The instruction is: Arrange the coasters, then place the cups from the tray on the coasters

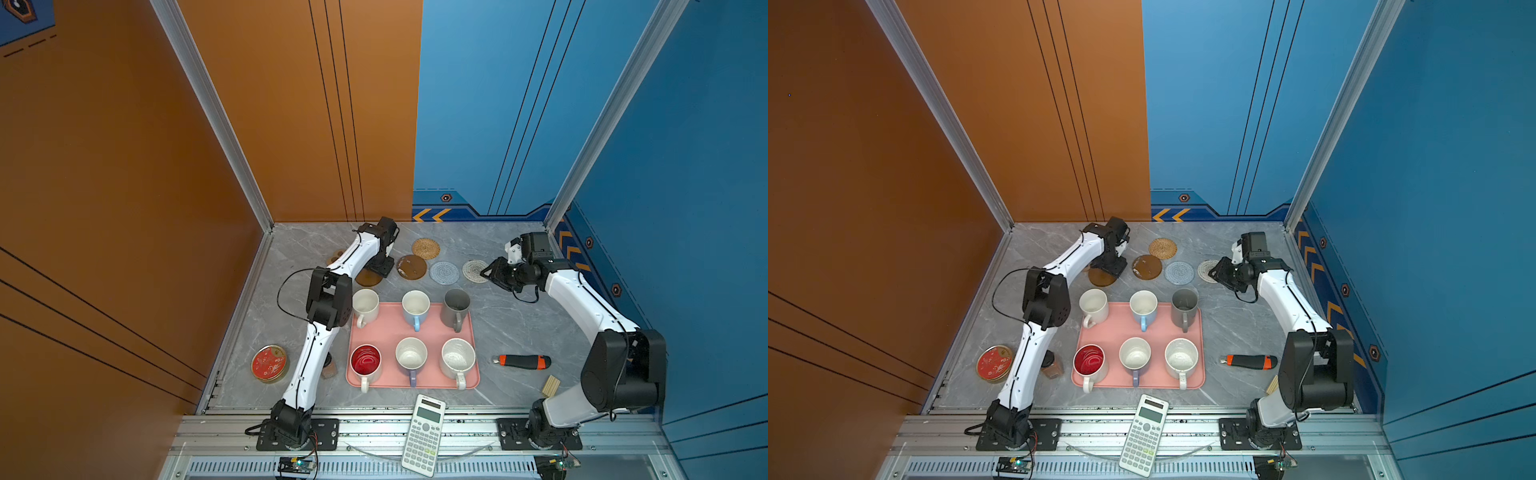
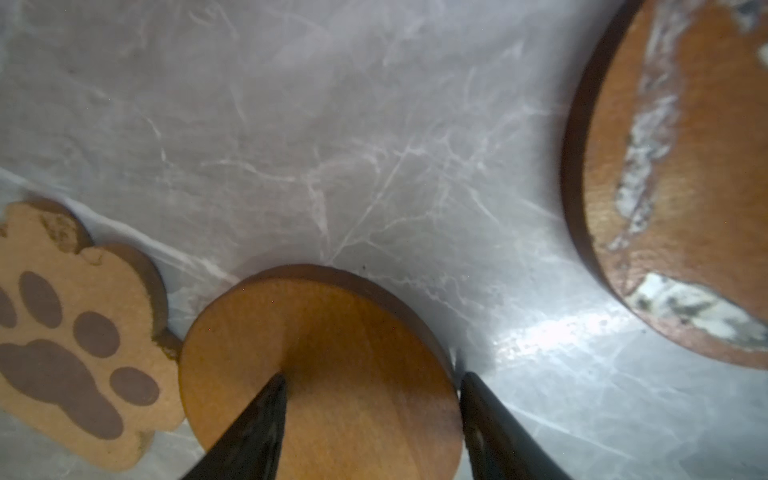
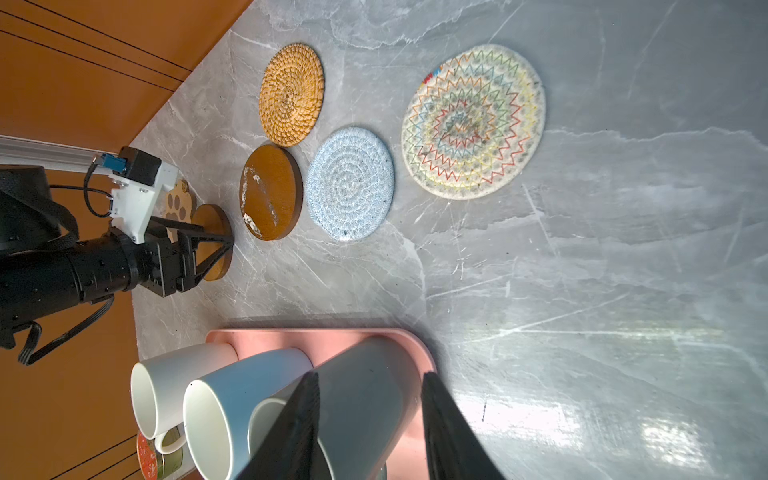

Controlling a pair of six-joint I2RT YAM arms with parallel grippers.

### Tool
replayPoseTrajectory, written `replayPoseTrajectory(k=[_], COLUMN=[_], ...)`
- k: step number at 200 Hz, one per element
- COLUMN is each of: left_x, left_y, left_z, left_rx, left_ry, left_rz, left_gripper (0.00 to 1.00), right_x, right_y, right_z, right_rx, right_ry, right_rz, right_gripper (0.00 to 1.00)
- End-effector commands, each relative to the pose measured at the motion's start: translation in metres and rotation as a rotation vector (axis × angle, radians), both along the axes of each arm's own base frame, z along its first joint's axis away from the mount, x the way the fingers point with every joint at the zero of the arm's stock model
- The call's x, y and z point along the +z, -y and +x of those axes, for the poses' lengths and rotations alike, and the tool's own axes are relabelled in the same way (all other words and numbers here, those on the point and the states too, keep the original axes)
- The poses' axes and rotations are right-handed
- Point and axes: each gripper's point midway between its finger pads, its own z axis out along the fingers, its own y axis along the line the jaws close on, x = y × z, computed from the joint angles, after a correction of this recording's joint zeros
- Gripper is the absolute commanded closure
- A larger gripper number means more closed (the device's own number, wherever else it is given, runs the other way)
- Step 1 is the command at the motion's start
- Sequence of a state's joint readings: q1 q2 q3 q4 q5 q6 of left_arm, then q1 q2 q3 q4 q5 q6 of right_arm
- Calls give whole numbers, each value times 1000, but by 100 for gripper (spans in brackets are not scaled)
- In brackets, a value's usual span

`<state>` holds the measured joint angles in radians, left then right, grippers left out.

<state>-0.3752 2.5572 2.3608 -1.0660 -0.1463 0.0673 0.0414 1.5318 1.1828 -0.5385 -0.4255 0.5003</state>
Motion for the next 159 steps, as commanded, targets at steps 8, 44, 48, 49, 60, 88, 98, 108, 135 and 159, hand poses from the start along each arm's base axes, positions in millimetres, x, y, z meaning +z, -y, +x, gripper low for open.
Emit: replayPoseTrajectory(k=[8, 44, 48, 49, 60, 88, 98, 108, 135, 159], left_x=[-26, -24, -23, -23, -21, -19, -18, -13, 25, 86], left_y=[-6, 0, 1, 1, 3, 9, 10, 11, 18, 19], left_z=[3, 18, 19, 20, 24, 34, 37, 41, 56, 68], left_rx=[17, 12, 11, 12, 13, 21, 27, 40, 69, 84], left_ry=[-46, -9, -4, -2, 10, 40, 51, 68, 166, 295], left_rz=[-10, -33, -38, -38, -48, -71, -79, -89, -146, -198], left_gripper=[34, 34, 34, 34, 33, 31, 30, 28, 21, 19], right_x=[5, 7, 6, 6, 7, 9, 9, 11, 15, 18], right_y=[-4, -5, -5, -5, -5, -5, -5, -5, -4, -5], right_z=[3, 4, 3, 3, 3, 2, 1, 1, -1, -1], right_rx=[-3, -6, -6, -6, -7, -7, -8, -8, -11, -8], right_ry=[11, 12, 10, 10, 10, 13, 13, 15, 25, 31], right_rz=[15, 13, 12, 12, 10, 6, 5, 3, -2, 3], right_gripper=[60, 61, 61, 61, 61, 61, 61, 61, 61, 61])
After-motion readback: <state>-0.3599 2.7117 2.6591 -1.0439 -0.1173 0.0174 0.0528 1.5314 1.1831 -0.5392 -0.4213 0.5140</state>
